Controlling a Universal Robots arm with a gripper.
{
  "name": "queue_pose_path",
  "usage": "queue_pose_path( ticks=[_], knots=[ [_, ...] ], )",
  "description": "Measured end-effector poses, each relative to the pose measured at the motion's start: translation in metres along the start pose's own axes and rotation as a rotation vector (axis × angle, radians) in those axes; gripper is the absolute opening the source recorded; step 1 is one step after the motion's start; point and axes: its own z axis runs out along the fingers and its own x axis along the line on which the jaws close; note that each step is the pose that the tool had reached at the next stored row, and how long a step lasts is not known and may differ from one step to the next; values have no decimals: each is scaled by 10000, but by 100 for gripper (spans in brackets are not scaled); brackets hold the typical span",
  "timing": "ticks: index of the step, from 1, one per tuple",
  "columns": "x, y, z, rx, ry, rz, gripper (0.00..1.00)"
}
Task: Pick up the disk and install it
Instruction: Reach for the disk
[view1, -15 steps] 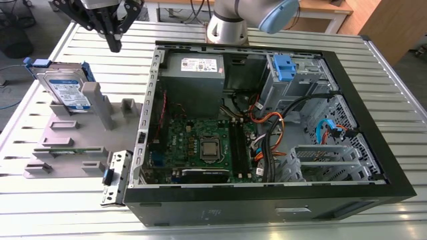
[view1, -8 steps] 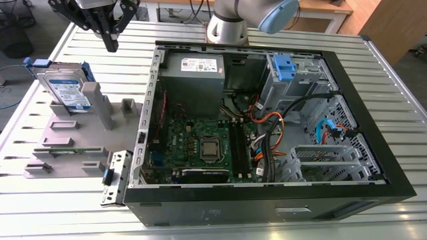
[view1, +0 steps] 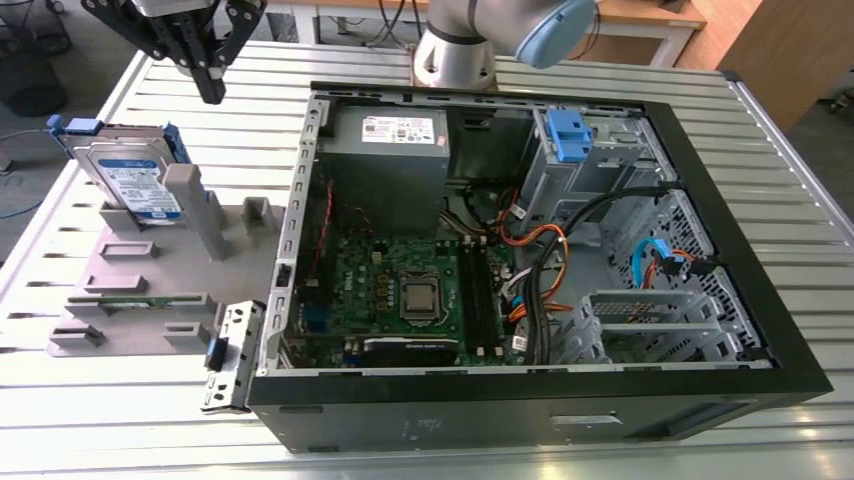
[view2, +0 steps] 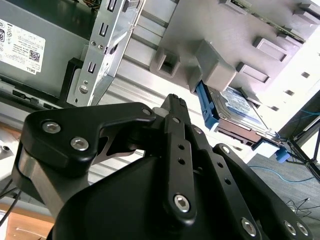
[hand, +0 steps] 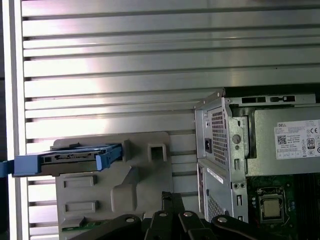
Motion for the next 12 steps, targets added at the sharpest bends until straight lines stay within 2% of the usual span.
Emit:
queue_pose_path(
  ticks=[12],
  knots=[
    [89,-7,-2,0,0,1,11]
  ],
)
